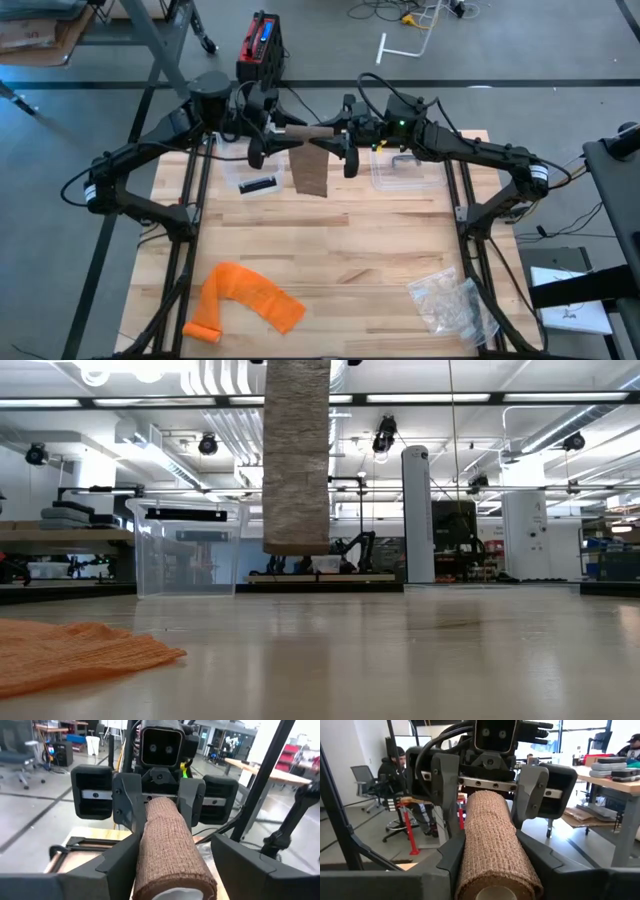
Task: Roll bandage
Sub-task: Roll the brown bandage
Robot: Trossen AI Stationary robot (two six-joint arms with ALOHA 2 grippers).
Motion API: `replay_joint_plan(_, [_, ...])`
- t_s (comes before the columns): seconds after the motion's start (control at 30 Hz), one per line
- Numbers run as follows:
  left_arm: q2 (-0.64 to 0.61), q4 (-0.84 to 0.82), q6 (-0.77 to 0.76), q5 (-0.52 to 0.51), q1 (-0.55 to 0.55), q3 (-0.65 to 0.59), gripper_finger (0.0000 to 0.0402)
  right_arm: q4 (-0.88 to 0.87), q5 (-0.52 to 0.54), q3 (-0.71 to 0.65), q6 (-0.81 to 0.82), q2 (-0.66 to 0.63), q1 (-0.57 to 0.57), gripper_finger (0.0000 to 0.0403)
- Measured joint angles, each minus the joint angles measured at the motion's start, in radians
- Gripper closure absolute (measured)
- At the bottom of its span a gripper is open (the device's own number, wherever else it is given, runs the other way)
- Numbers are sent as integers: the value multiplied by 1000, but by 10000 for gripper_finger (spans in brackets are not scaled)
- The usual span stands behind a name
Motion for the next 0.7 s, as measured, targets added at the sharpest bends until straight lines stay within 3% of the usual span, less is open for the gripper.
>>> replay_joint_plan(0.3, [0, -12, 92, -66, 0, 0, 225, 2, 2, 0, 25, 0, 0, 268])
replay_joint_plan(0.53, [-1, -16, 149, -75, 0, -4, 297, 11, 4, -1, 173, 2, -1, 269])
replay_joint_plan(0.7, [-1, -17, 184, -74, 0, -5, 315, 18, 1, -1, 318, 2, -1, 254])
